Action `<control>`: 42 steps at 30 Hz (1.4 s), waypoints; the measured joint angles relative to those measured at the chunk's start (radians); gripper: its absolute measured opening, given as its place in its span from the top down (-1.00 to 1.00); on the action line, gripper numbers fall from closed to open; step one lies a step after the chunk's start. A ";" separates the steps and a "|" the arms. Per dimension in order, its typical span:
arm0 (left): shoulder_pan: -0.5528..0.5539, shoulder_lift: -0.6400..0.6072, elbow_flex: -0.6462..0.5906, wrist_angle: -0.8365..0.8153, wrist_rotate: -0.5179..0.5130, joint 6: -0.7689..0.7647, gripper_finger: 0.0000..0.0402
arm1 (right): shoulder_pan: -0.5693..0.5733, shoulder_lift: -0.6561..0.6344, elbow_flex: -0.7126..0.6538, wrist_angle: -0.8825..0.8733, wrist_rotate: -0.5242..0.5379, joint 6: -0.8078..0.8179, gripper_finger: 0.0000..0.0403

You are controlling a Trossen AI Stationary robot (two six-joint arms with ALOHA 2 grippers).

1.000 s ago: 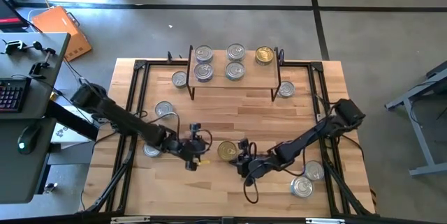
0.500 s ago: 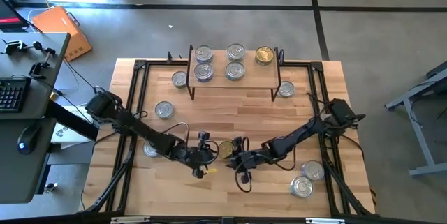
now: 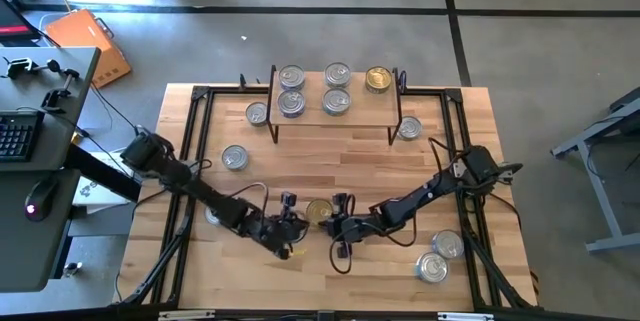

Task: Stack canned seafood by type on shelf
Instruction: Put the green tuna can on the shelf

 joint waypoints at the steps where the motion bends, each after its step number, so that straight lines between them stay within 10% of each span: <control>1: -0.012 0.000 0.000 0.002 -0.032 0.014 0.94 | -0.001 0.000 -0.001 0.000 -0.005 0.007 0.93; 15: -0.142 -0.002 0.000 0.002 -0.457 0.047 1.00 | -0.003 -0.145 -0.015 -0.010 0.028 -0.037 1.00; 42: -0.119 -0.003 0.000 -0.019 -0.414 -0.042 1.00 | -0.045 -0.590 -0.007 -0.536 0.403 -0.165 1.00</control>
